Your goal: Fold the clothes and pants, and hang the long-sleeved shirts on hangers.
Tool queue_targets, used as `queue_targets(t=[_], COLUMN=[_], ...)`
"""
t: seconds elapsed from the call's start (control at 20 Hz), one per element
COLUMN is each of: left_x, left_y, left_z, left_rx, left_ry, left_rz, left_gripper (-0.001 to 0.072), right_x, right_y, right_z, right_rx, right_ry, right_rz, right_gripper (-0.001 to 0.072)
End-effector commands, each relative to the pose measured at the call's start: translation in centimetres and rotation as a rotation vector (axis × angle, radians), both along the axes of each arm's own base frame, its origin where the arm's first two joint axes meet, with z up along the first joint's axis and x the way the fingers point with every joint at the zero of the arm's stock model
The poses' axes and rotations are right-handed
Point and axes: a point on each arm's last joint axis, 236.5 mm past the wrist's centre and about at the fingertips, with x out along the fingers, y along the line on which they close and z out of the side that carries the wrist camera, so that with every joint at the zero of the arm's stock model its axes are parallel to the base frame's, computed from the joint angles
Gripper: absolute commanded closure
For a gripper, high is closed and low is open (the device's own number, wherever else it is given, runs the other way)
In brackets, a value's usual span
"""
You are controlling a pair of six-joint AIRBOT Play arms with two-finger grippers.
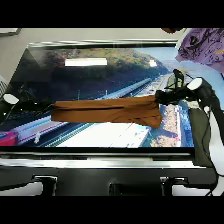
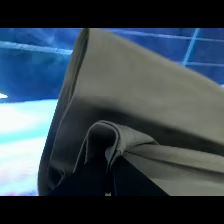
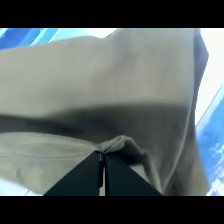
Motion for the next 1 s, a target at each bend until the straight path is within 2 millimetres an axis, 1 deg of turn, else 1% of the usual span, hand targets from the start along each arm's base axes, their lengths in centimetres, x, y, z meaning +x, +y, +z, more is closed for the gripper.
queue_targets(t=[0.0, 0.1, 0.3, 0.4, 0.55, 0.6, 0.65, 0.7, 0.75, 0.8, 0.85, 0.9, 0.95], left_x=[1.7, 2.3, 2.2, 2.2, 2.5, 2.6, 2.6, 2.6, 2.6, 2.7, 2.9, 3.2, 3.5], left_y=[-0.4, -0.2, -0.2, -0.4, -0.9, -1.1, -1.3, -1.5, -1.6, -1.6, -1.5, -1.4, -1.2], left_z=[-1.5, -2.0, -3.6, -4.2, -4.3, -4.3, -4.3, -4.2, -4.0, -3.5, -2.8, -1.8, -0.7], left_rx=[-0.002, 0.002, -0.001, -0.001, 0.004, 0.006, 0.006, -0.002, -0.009, -0.015, -0.022, -0.023, -0.025], left_ry=[0.015, 0.009, 0.036, 0.045, 0.037, 0.032, 0.032, 0.031, 0.031, 0.03, 0.026, 0.016, 0.003], left_rz=[-0.013, -0.005, -0.001, -0.005, -0.013, -0.016, -0.02, -0.019, -0.01, -0.005, 0.004, -0.002, -0.005], left_gripper=[0.0696, 0.0696, 0.0696, 0.0696, 0.0695, 0.0691, 0.0683, 0.06, 0.0463, 0.0282, 0.0135, 0.0069, 0.0068], right_x=[2.5, 3.4, 5.0, 5.1, 4.5, 4.2, 4.1, 3.8, 3.5, 3.1, 2.8, 2.7, 2.8], right_y=[-0.6, -1.0, -1.6, -1.4, -0.7, -0.5, -0.3, 0.0, 0.2, 0.3, 0.2, -0.5, -1.7], right_z=[-1.5, -1.5, -0.9, -1.7, -3.9, -4.5, -4.7, -4.5, -4.1, -3.3, -2.1, -0.5, 1.2], right_rx=[-0.054, -0.061, -0.061, -0.052, -0.017, -0.009, 0.0, 0.017, 0.034, 0.047, 0.057, 0.065, 0.072], right_ry=[-0.026, -0.057, -0.118, -0.104, -0.038, -0.017, -0.006, 0.004, 0.022, 0.043, 0.057, 0.065, 0.066], right_rz=[-0.046, -0.07, -0.122, -0.126, -0.127, -0.125, -0.125, -0.125, -0.136, -0.143, -0.132, -0.125, -0.131], right_gripper=[0.0687, 0.0687, 0.0687, 0.0687, 0.0685, 0.0657, 0.0583, 0.0486, 0.0387, 0.0297, 0.0261, 0.0231, 0.0218])
